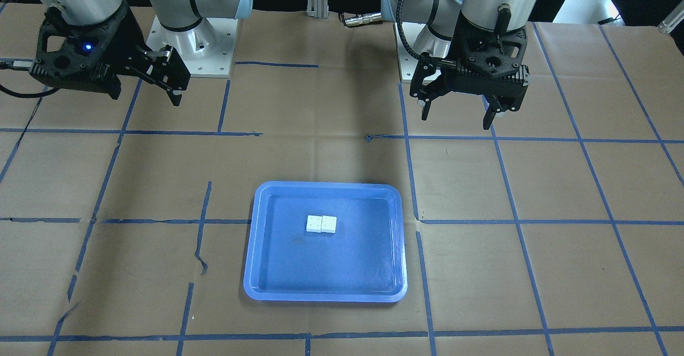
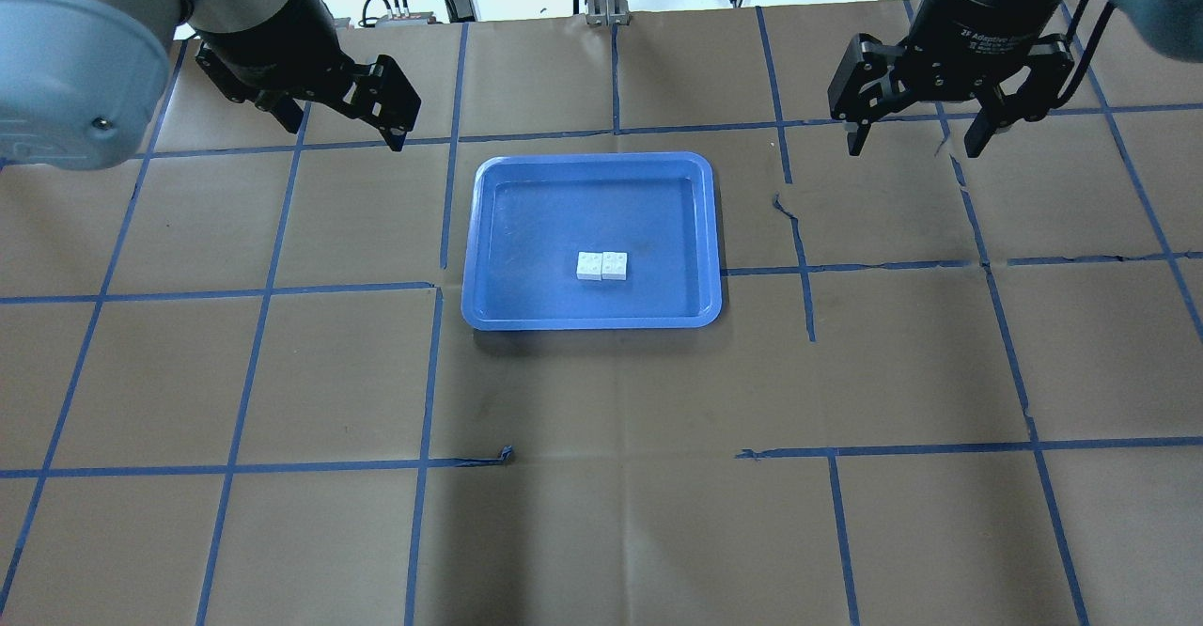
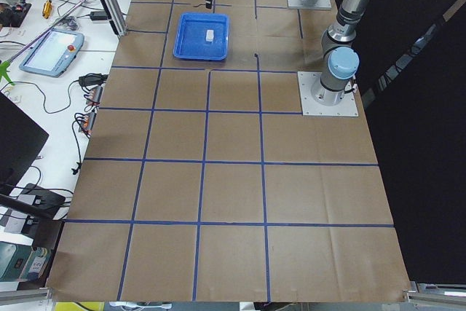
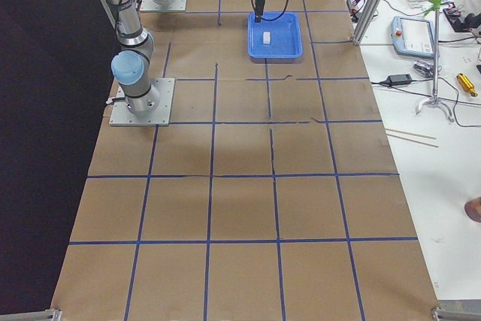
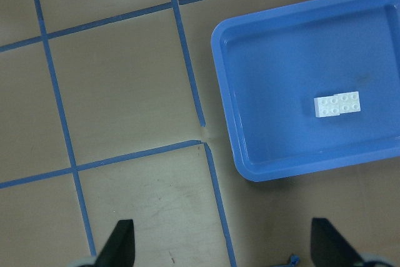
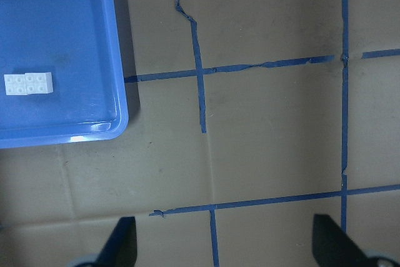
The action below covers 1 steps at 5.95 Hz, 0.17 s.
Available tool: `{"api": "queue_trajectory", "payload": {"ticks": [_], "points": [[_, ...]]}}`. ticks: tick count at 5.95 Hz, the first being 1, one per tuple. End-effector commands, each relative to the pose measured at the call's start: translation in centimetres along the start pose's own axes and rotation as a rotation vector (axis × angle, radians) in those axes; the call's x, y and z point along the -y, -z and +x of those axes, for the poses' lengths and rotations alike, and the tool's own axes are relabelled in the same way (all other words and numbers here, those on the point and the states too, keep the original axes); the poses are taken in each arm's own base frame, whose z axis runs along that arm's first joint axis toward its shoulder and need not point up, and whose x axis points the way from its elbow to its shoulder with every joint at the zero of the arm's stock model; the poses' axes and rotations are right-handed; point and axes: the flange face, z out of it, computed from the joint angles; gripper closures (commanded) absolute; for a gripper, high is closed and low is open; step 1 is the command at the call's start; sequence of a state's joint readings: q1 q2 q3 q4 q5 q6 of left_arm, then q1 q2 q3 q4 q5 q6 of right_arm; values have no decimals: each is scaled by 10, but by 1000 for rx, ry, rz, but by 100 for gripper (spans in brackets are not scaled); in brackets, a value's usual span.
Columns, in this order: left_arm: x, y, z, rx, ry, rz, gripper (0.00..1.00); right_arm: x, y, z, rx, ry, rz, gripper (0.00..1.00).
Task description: Assemble white blocks and place on blue tray
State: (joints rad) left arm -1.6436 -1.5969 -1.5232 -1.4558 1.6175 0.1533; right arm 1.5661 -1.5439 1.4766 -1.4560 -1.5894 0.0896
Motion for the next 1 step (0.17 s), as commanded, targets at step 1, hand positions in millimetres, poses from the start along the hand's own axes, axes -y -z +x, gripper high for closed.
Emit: {"api": "queue_trajectory", "payload": {"ticks": [1], "points": [[0, 0, 0, -1, -1, 0, 1, -1, -1, 0, 0, -4, -2, 0]]}}
